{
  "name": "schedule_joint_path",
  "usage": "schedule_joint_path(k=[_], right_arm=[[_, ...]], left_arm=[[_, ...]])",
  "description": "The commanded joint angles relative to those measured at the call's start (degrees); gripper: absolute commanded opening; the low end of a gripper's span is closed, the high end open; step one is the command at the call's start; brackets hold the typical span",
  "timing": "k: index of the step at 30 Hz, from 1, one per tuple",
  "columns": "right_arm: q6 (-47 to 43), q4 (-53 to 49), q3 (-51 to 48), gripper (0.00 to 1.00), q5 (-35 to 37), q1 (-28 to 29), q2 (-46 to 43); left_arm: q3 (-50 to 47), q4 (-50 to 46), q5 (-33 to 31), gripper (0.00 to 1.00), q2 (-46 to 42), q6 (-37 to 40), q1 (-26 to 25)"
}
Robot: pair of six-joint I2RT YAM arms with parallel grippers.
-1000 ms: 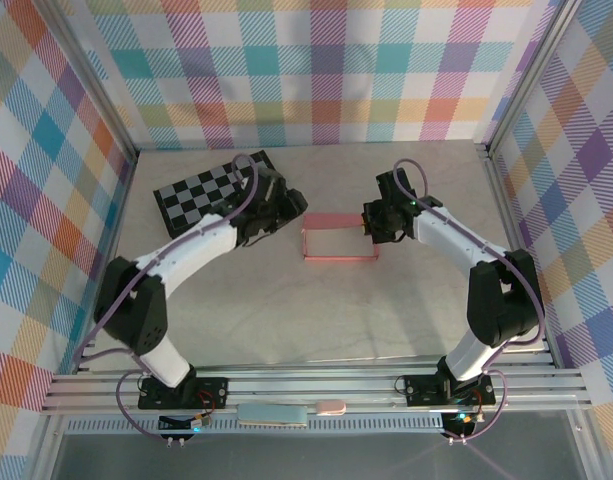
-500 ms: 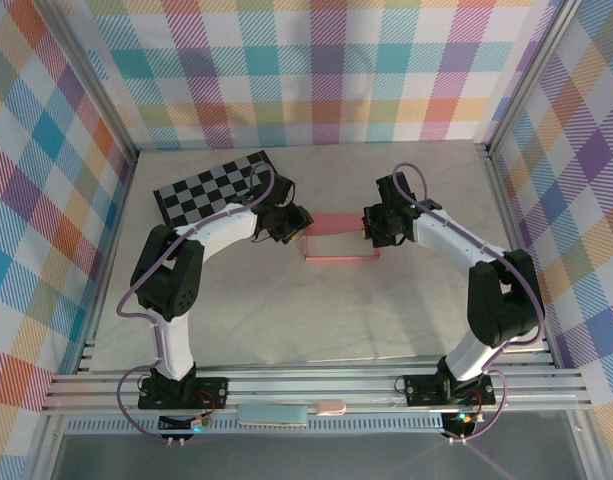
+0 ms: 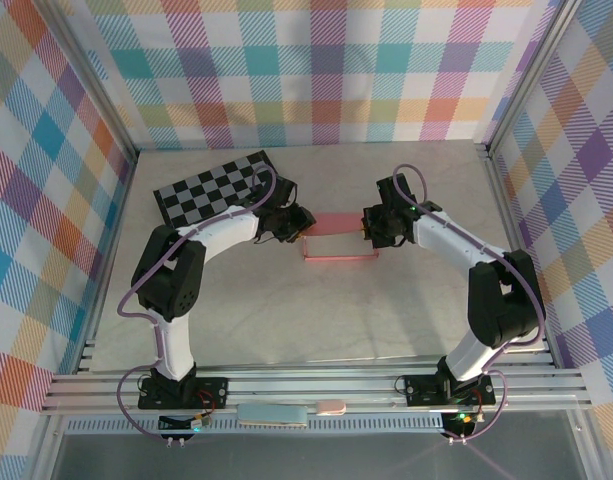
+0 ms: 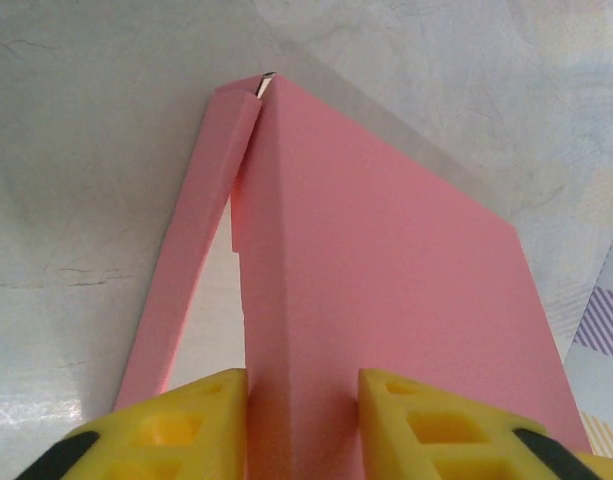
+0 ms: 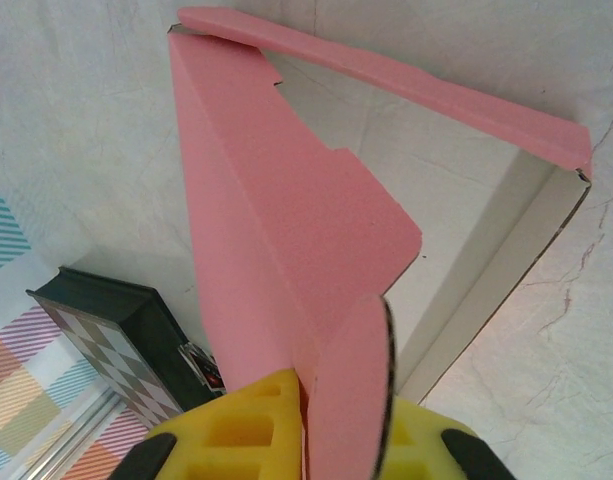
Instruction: Fold the paper box
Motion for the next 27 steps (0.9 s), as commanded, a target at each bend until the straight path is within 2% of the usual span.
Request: schedule_joint_path(k=[1,4,6,9,14,17,22,27], right_arm=[[0.1,-2.9,-1.7,0.08,-1.1,0.2,-0.7],[0.0,-3.2,-2.0,0.08,-1.4,0.2,-0.9],[-0.3,-3.6,-2.1,0.09,-1.5,0.2,-1.1],[-1.3,-4.4,-1.9,0.15,-1.5,0.2,-1.6],[-9.7,-11.2,3.7,0.5,-1.5,-0.1,-3.5],[-18.0,-16.6,7.9,0.6,-1.7,-1.2,-5.7],[-29.4,-22.6,10.8,0.66,-6.4,-5.6,-9.9],[-41.2,-26.1,13.1,0.66,-8.6,-11.7,-8.9]], left_arm=[[-0.8,1.3,1.5,0.26,-1.5,-0.6,-1.0],[-0.7,0.3,1.3,0.16,-1.4,0.2,-1.0],[-0.9,-0.1,1.2,0.15,-1.4,0.9,-1.0],[-1.5,-0.7,0.7,0.14,-1.4,1.6,-1.0],[-1.5,-3.1,0.3,0.14,-1.4,3.2,-1.0],[-1.0,-4.2,-0.1,0.15,-1.3,4.3,-1.0],[0.2,-6.0,-0.1,0.17,-0.8,5.8,-0.9],[1.1,-7.4,-0.4,0.2,-0.7,7.0,-0.9]])
